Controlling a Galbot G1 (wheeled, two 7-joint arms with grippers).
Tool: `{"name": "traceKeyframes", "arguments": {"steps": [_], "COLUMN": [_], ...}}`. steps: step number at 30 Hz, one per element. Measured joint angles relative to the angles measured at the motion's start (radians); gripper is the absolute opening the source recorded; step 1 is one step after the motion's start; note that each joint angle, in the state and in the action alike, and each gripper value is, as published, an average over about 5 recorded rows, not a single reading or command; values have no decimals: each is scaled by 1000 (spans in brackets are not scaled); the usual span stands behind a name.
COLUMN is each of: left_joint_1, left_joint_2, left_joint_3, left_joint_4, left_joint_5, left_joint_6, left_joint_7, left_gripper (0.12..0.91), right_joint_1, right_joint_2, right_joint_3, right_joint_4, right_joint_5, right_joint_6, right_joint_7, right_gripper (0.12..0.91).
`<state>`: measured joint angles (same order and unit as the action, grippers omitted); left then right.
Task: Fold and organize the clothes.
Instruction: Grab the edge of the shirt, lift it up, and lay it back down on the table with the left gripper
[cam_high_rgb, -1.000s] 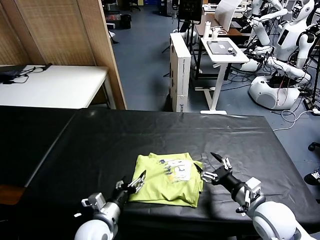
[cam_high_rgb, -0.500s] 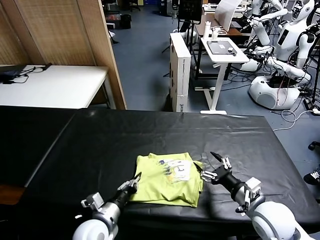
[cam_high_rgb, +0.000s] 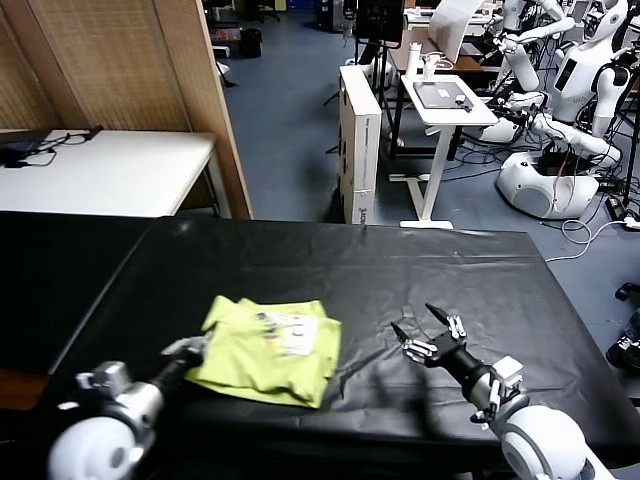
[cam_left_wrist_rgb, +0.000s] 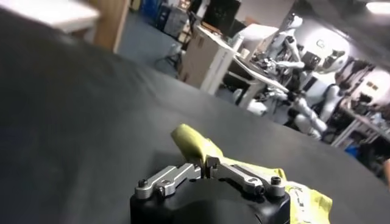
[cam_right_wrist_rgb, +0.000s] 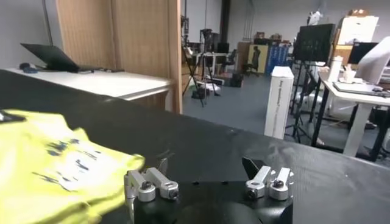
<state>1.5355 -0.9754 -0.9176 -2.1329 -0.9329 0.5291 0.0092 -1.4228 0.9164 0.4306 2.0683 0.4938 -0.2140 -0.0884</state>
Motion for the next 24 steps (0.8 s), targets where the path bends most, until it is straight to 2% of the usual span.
{"name": "traceKeyframes", "arguments": {"steps": [3, 6, 9, 13, 15, 20, 24], "left_joint_1": [-9, -25, -44, -66, -75, -109, -141], "left_joint_2": [43, 46, 15, -68, -122, -276, -378], "left_joint_3": [-45, -43, 5, 141, 234, 461, 585], "left_joint_4": [-29, -71, -124, -189, -203, -168, -100], "left_joint_5": [-48, -78, -90, -66, -36, 46, 87], "left_joint_6": [26, 59, 87, 100, 99, 87, 85], "left_joint_7": [-41, -92, -141, -199, -209, -209, -203], "left_gripper": [176, 176, 176, 176, 176, 176, 176], "right_joint_1": [-7, -19, -32, -44, -49, -52, -47], "right_joint_2": [10, 18, 24, 34, 40, 50, 45], "right_joint_3": [-3, -2, 3, 3, -1, -22, -37], "right_joint_4": [-2, -2, 0, 4, 6, 6, 14], "right_joint_5": [-13, -29, -39, -55, -62, -75, -54], "right_joint_6": [0, 1, 1, -2, -4, -11, -28], "right_joint_7": [-1, -2, -1, 1, 4, 7, 8], "right_gripper": [907, 907, 907, 907, 907, 907, 907]}}
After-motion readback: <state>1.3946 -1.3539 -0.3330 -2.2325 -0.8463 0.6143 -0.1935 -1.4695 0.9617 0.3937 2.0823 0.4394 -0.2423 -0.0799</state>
